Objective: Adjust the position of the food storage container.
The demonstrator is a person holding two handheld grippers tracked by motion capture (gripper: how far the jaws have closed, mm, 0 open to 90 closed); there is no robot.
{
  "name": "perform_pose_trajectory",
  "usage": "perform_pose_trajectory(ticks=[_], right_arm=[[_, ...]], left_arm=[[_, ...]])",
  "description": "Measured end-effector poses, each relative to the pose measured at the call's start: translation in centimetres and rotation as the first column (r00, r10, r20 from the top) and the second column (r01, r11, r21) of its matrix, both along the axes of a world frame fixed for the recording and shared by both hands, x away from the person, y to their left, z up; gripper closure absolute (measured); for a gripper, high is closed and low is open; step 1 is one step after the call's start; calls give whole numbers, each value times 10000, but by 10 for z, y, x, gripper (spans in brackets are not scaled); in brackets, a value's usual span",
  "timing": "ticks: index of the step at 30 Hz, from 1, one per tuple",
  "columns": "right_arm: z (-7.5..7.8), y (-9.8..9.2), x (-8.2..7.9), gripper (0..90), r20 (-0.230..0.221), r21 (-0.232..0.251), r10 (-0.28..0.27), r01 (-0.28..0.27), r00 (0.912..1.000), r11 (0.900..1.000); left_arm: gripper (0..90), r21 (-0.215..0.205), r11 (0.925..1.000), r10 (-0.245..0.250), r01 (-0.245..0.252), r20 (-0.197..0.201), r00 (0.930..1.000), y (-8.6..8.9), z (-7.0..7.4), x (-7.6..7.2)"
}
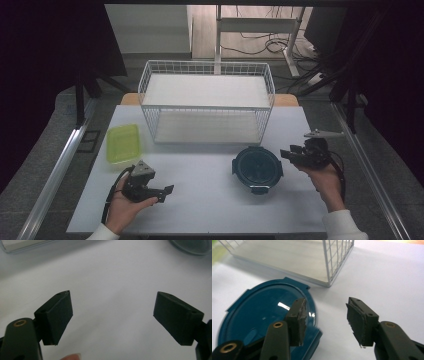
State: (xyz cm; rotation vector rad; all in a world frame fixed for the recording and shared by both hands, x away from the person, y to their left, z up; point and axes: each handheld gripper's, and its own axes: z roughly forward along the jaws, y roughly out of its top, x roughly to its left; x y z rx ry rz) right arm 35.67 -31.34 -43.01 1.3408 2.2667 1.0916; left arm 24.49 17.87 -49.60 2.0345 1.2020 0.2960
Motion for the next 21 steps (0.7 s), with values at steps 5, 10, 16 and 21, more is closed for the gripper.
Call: perform_pose_trajectory(ticks=[5, 10, 16, 21], right_arm=[[-10, 4, 21, 586, -542, -245, 293, -307, 9981, 9992], [-18, 8, 30, 674, -961, -671, 492, -558, 9942, 9962], [-24, 13, 37, 866, -1175, -1079, 836, -964, 9896, 9895], [-29, 18, 42, 888, -1329, -1491, 981, -1177, 9863, 9818]], left_arm=[[154, -22, 10000, 95, -95, -52, 9999, 0, -1, 1], [154, 8, 10000, 70, -70, -123, 9999, 0, -2, 1], [154, 31, 10000, 39, -38, -150, 9999, -2, -3, 1], [154, 33, 10000, 44, -43, -153, 9999, -1, -3, 2]])
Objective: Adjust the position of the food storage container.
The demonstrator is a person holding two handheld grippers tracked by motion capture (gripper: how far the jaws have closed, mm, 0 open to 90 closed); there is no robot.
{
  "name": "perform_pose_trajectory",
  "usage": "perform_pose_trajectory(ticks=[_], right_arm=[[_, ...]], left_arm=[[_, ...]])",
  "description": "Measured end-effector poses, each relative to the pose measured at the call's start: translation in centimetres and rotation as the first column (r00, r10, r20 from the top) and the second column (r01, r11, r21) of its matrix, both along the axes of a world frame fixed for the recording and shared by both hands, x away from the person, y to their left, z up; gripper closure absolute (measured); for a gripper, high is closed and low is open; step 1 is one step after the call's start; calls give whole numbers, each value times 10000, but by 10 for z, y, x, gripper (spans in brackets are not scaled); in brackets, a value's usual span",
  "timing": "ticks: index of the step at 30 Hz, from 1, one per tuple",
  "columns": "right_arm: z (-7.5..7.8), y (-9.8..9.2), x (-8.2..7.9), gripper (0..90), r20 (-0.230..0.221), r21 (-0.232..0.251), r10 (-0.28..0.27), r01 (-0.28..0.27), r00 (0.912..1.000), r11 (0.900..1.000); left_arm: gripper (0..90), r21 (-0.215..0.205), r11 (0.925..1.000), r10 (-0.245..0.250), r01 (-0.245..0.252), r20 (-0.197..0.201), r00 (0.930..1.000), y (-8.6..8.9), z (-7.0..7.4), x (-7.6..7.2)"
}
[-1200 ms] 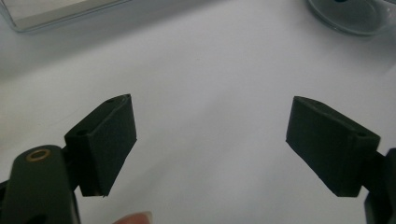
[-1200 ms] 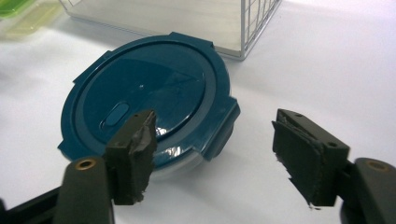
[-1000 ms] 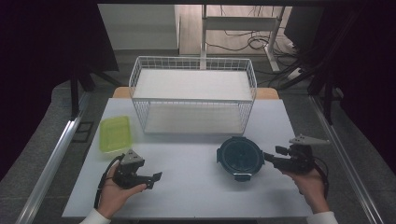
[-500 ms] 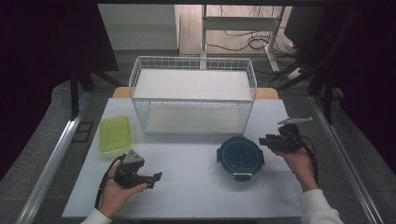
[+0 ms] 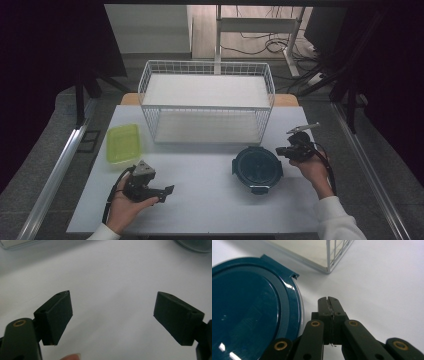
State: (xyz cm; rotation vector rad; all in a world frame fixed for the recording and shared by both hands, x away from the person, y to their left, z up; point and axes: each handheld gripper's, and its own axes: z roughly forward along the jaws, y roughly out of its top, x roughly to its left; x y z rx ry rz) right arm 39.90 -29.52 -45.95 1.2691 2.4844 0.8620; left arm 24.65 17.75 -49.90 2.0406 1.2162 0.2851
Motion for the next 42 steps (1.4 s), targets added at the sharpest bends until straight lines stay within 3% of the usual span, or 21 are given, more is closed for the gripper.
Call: perform_pose_trajectory(ticks=[2, 7, 17, 30, 42], right_arm=[[-4, 5, 2, 890, -185, -327, 310, -316, 9993, 9990], [-6, 11, 1, 891, -283, -620, 609, -625, 9977, 9961], [-5, 17, -6, 893, -115, -987, 126, -137, 9999, 9950], [-5, 34, -24, 894, 0, -1400, -74, 73, 10000, 9901], [-6, 63, -44, 895, -156, -1289, -164, 143, 9997, 9915]], left_arm=[[154, 0, 10000, 7, -7, -3, 10000, 1, 0, 0], [154, 46, 10000, -54, 54, 19, 10000, 0, -1, 0], [154, 71, 9999, -154, 154, -48, 9999, -3, -1, 1], [154, 62, 9999, -147, 147, -19, 9999, -3, 0, 0], [154, 70, 9998, -185, 185, -20, 9998, -2, 1, 1]])
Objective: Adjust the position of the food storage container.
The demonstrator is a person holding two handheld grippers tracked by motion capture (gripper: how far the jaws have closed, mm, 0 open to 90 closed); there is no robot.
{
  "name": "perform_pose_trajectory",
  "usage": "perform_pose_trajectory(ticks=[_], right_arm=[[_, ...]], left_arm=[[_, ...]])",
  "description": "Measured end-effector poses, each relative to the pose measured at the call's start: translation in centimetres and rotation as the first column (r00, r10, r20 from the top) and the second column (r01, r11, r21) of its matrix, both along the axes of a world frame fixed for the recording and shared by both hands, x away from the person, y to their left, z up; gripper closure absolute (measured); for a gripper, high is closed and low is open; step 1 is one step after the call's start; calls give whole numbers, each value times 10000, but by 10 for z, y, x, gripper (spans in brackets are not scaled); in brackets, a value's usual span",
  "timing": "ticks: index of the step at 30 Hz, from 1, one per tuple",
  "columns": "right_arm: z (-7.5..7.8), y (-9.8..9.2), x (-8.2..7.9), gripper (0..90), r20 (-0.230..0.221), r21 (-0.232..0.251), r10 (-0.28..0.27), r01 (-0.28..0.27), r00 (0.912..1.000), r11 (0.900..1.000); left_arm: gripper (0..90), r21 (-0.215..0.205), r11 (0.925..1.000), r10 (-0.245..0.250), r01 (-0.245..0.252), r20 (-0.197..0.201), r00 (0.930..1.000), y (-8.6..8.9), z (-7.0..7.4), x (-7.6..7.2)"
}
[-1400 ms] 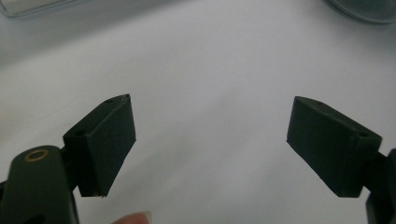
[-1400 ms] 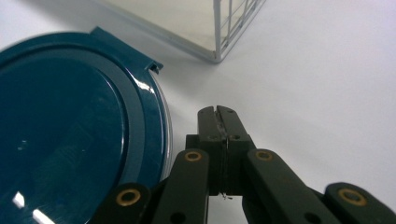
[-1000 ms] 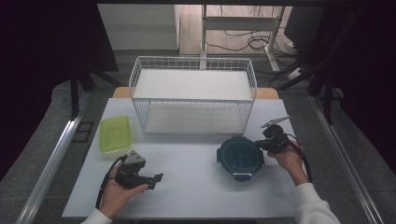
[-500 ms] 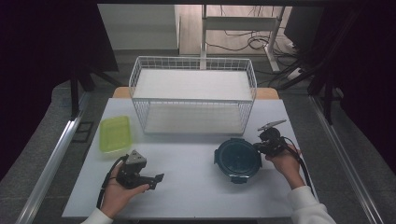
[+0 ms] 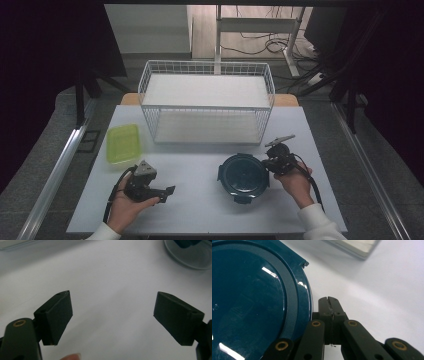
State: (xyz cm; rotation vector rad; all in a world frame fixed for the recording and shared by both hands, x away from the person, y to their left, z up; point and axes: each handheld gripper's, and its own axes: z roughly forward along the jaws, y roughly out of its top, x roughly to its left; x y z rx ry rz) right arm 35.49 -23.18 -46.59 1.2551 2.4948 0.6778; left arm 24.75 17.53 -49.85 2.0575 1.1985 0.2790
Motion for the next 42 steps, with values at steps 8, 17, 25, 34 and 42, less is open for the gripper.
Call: perform_pose_trajectory(ticks=[8, 17, 25, 34, 42], right_arm=[[-2, 30, -13, 895, 31, -28, 418, -418, 9991, 9991], [-4, 62, -27, 895, -50, 145, 1119, -1118, 9937, 9936], [-7, 70, -30, 894, -159, 523, 1522, -1512, 9882, 9871], [-2, 39, -23, 893, -33, 1920, 1313, -1283, 9913, 9730], [7, -5, -39, 892, 647, 2865, 647, -806, 9958, 9547]], left_arm=[[154, -2, 10000, 18, -18, 17, 10000, 1, 0, 0], [154, -2, 10000, 52, -52, 27, 10000, 2, 0, 0], [154, -31, 10000, 43, -43, 61, 10000, 3, 1, 0], [156, -318, 9993, 189, -188, 30, 9998, 8, 0, 0], [157, -338, 9994, 51, -49, 69, 10000, 8, -1, -1]])
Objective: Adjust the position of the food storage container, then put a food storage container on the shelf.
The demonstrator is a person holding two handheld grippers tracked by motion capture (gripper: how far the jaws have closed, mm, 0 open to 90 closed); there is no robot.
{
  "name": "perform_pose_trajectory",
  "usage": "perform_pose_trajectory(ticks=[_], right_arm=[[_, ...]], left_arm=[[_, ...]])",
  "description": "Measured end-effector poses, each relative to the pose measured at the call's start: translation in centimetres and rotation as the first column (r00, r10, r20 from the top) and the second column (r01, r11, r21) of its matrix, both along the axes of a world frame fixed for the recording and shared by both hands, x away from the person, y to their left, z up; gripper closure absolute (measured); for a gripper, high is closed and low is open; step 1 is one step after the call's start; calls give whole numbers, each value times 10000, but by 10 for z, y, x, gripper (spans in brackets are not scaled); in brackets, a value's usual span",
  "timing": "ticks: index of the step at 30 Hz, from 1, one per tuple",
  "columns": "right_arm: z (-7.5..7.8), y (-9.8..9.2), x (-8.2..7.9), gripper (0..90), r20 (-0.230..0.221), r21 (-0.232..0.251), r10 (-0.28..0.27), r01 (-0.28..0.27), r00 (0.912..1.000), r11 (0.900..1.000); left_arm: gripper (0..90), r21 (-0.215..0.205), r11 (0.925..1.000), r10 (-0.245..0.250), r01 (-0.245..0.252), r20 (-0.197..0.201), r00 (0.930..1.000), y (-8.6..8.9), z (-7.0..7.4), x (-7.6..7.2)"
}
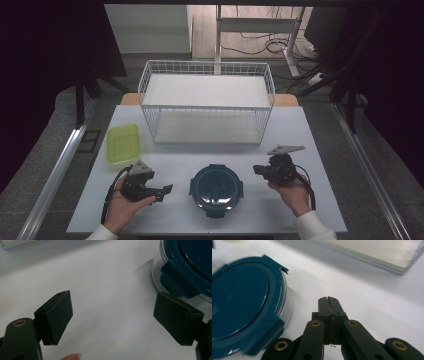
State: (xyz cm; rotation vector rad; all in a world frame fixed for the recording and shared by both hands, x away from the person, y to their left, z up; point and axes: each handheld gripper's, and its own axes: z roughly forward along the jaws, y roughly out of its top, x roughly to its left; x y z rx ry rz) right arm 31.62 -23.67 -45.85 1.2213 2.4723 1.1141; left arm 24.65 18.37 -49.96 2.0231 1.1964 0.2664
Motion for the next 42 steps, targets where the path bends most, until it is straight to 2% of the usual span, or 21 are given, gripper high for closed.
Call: perform_pose_trajectory(ticks=[1, 5, 9, 10, 11, 12, 14, 17, 19, 21, 25, 28, 34, 37, 42], right_arm=[[1, -7, -6, 891, 84, 188, -40, 38, 10000, 9998], [1, -15, -15, 889, 186, 381, 39, -46, 9998, 9993], [-3, -21, -25, 849, 272, 418, 247, -258, 9993, 9988], [-4, -23, -28, 797, 281, 446, 290, -302, 9992, 9985], [-5, -26, -31, 573, 468, 333, 207, -223, 9987, 9992], [-5, -26, -31, 573, 468, 333, 207, -223, 9987, 9992], [-4, -31, -33, 411, 493, 480, -19, -5, 9988, 9988], [-4, -40, -35, 319, 493, 993, -269, 219, 9984, 9948], [-4, -44, -36, 267, 561, 1091, -359, 297, 9978, 9936], [-5, -47, -35, 245, 581, 995, -392, 333, 9975, 9945], [-5, -51, -32, 200, 445, 1303, -589, 527, 9973, 9901], [-6, -50, -33, 180, 271, 1561, -450, 402, 9986, 9869], [-7, -42, -35, 178, -35, 1577, -49, 54, 10000, 9875], [-7, -37, -34, 189, -145, 1620, 192, -166, 9997, 9867], [-11, -30, -30, 195, -338, 1842, 195, -129, 9992, 9828]], left_arm=[[157, 22, 10000, 7, -7, -18, 10000, 0, 0, 0], [157, 72, 9999, 78, -79, 65, 9999, 0, 1, -3], [156, -77, 9999, 128, -128, 29, 9999, -1, 2, -4], [156, -83, 9999, 93, -93, 29, 10000, -1, 2, -4], [156, -48, 10000, 60, -59, 50, 10000, -4, 2, -6], [156, -48, 10000, 60, -59, 50, 10000, -4, 2, -6], [156, -4, 10000, 7, -7, 65, 10000, -7, 2, -6], [155, 15, 10000, -17, 17, 53, 10000, -7, 1, -6], [155, 33, 10000, -6, 6, 21, 10000, -7, 0, -7], [156, 34, 10000, 38, -38, 18, 10000, -5, 0, -7], [155, -18, 9999, 132, -132, 122, 9998, -4, 1, -9], [155, -74, 10000, 44, -43, 157, 9999, -7, 2, -9], [146, -695, 9976, 77, -75, 27, 10000, -8, 4, -8], [145, -762, 9971, 14, -16, -30, 10000, -8, 4, -7], [138, -849, 9964, -19, 10, -109, 9999, -8, 4, -7]])
